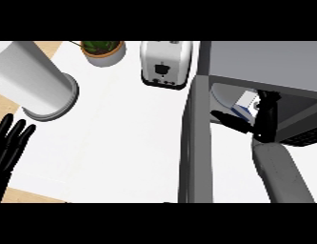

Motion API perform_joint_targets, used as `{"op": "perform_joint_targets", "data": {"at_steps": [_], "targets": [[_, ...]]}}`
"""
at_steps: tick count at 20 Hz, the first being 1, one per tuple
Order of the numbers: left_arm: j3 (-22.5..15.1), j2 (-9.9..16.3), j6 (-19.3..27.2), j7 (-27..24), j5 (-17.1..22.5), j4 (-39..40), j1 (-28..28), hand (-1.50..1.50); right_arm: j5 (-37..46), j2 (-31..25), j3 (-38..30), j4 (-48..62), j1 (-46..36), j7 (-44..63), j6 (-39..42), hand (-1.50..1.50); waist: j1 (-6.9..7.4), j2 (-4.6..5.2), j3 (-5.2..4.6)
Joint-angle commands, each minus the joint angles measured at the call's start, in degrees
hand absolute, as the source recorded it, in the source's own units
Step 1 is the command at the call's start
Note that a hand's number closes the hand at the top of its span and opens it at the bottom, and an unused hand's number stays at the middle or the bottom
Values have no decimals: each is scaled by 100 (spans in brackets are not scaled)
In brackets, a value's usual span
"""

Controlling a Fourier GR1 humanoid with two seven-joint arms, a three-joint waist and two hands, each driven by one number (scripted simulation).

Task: Pick up the milk, place it into the microwave and close the microwave

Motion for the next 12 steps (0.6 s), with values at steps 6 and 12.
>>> {"op": "perform_joint_targets", "data": {"at_steps": [6,12], "targets": [[-249,-160,98,42,-212,-26,-36,-150,-166,-266,-247,1308,-1033,1354,532,-150,-52,149,27],[-339,-258,212,44,-404,59,-78,-150,-348,-144,-293,1580,-1229,1314,722,-150,-210,129,29]]}}
